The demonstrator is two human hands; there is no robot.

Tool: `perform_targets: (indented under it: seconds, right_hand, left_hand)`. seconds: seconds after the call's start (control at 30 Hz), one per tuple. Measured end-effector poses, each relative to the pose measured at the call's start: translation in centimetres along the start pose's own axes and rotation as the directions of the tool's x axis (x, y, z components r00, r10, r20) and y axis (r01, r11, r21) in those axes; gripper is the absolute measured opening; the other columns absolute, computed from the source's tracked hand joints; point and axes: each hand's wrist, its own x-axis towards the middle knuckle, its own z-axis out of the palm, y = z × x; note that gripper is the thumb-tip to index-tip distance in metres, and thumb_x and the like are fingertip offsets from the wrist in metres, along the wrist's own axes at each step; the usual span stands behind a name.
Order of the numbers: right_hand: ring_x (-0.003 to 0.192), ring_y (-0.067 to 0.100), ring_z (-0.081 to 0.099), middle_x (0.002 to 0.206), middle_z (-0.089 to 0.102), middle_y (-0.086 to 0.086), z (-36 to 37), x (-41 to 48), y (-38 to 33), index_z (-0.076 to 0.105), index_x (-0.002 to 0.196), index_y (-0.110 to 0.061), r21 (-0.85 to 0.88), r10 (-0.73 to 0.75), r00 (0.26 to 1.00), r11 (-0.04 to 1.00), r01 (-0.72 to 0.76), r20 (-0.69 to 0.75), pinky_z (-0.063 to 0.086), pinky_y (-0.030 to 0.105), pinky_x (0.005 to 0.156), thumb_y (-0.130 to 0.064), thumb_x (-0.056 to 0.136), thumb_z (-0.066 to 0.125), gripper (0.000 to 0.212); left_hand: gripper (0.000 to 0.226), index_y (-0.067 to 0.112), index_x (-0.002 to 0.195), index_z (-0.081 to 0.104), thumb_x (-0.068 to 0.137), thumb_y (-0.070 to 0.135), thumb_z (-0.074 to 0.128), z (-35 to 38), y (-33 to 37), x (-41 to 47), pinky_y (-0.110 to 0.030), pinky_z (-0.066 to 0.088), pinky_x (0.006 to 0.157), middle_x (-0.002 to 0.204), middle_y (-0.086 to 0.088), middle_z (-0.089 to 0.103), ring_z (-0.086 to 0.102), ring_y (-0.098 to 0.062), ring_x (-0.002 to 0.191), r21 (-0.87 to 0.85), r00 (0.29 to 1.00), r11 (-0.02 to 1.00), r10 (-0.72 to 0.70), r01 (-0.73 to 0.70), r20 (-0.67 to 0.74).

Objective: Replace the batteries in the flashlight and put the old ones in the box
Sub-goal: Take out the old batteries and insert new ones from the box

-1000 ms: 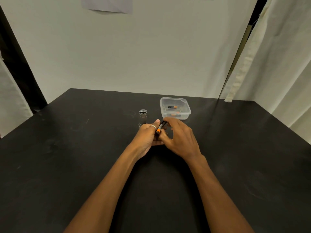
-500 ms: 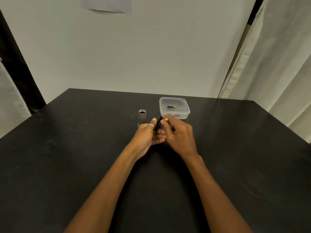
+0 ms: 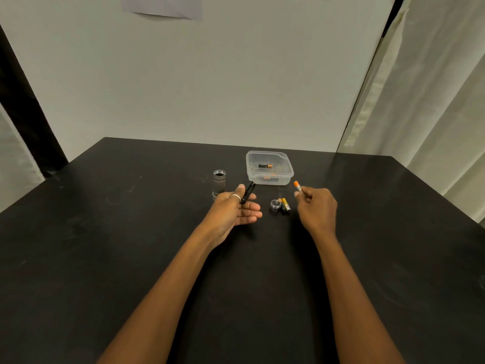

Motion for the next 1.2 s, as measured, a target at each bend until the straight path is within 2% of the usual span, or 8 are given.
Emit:
perform_targets:
  seconds: [0.13, 0.2, 0.27, 0.43, 0.73, 0.87, 1.03, 1.2]
  right_hand:
    - [0.083, 0.028, 0.068, 0.090, 0.072, 0.016, 0.19, 0.00, 0.27, 0.078, 0.093, -0.004, -0.103, 0.068, 0.994, 0.993, -0.059, 0.090, 0.044, 0.028, 0.063, -0.011, 0.097, 0.066, 0.014]
    - [0.102, 0.027, 0.069, 0.108, 0.075, 0.009, 0.11, -0.21, 0.10, 0.078, 0.115, -0.013, -0.131, 0.104, 0.990, 0.987, -0.091, 0.099, 0.047, 0.028, 0.077, -0.014, 0.096, 0.069, 0.021]
    - [0.106, 0.024, 0.068, 0.114, 0.075, 0.003, 0.00, -0.34, 0.08, 0.076, 0.120, -0.020, -0.145, 0.118, 0.989, 0.984, -0.105, 0.086, 0.049, 0.031, 0.081, -0.016, 0.095, 0.069, 0.026]
    - [0.084, 0.014, 0.058, 0.111, 0.075, -0.001, -0.08, -0.48, -0.09, 0.078, 0.113, -0.026, -0.195, 0.127, 0.990, 0.975, -0.112, 0.067, 0.044, 0.029, 0.073, -0.018, 0.095, 0.069, 0.021]
    - [0.086, 0.015, 0.063, 0.106, 0.075, -0.004, -0.17, -0.70, -0.38, 0.078, 0.112, -0.026, -0.202, 0.119, 0.986, 0.975, -0.094, 0.113, 0.045, 0.028, 0.072, -0.019, 0.089, 0.069, 0.026]
    - [0.078, 0.012, 0.057, 0.089, 0.067, -0.009, -0.18, -0.75, -0.58, 0.078, 0.105, -0.028, -0.196, 0.133, 0.984, 0.975, -0.108, 0.121, 0.041, 0.028, 0.068, -0.024, 0.088, 0.068, 0.020]
    - [0.067, -0.001, 0.051, 0.087, 0.069, -0.009, -0.11, -0.77, -0.62, 0.077, 0.095, -0.030, -0.184, 0.132, 0.983, 0.977, -0.108, 0.124, 0.033, 0.020, 0.054, -0.027, 0.091, 0.065, 0.013]
    - [0.067, -0.001, 0.053, 0.087, 0.071, -0.007, -0.02, -0.77, -0.52, 0.076, 0.091, -0.027, -0.181, 0.110, 0.985, 0.980, -0.085, 0.133, 0.034, 0.019, 0.051, -0.022, 0.094, 0.062, 0.015]
  left_hand:
    - [0.045, 0.001, 0.112, 0.066, 0.110, 0.038, 0.041, 0.10, 0.08, -0.03, -0.024, 0.059, 0.057, 0.073, -0.005, 0.076, 0.076, -0.018, 0.070, 0.002, 1.000, 1.000, -0.003, 0.003, 0.001]
    - [0.045, 0.001, 0.112, 0.066, 0.110, 0.039, 0.041, 0.09, 0.07, -0.01, -0.024, 0.059, 0.057, 0.073, -0.005, 0.076, 0.076, -0.018, 0.070, 0.003, 1.000, 1.000, -0.007, 0.007, 0.003]
    - [0.045, 0.001, 0.113, 0.066, 0.110, 0.039, 0.041, 0.05, 0.03, 0.02, -0.023, 0.058, 0.057, 0.072, -0.004, 0.076, 0.077, -0.018, 0.070, 0.003, 1.000, 1.000, -0.010, 0.010, 0.003]
    - [0.045, 0.002, 0.112, 0.067, 0.109, 0.039, 0.041, -0.03, -0.12, 0.14, -0.024, 0.059, 0.058, 0.072, -0.004, 0.076, 0.077, -0.019, 0.072, 0.001, 1.000, 1.000, -0.005, 0.005, 0.011]
    - [0.045, 0.003, 0.112, 0.067, 0.109, 0.040, 0.042, -0.08, -0.20, 0.20, -0.025, 0.059, 0.059, 0.073, -0.004, 0.076, 0.077, -0.019, 0.073, 0.002, 1.000, 1.000, 0.000, 0.000, 0.014]
    - [0.045, 0.002, 0.113, 0.067, 0.109, 0.040, 0.042, -0.06, -0.15, 0.14, -0.024, 0.059, 0.059, 0.073, -0.004, 0.076, 0.077, -0.019, 0.072, 0.004, 1.000, 1.000, 0.005, -0.006, 0.014]
    - [0.045, 0.002, 0.113, 0.067, 0.109, 0.040, 0.042, -0.05, -0.10, 0.08, -0.024, 0.059, 0.059, 0.073, -0.004, 0.077, 0.077, -0.019, 0.072, 0.004, 1.000, 1.000, 0.002, -0.003, 0.010]
    - [0.046, 0.003, 0.111, 0.067, 0.110, 0.040, 0.041, 0.00, -0.12, 0.02, -0.025, 0.059, 0.059, 0.073, -0.004, 0.077, 0.077, -0.019, 0.072, 0.003, 1.000, 1.000, 0.001, -0.001, 0.009]
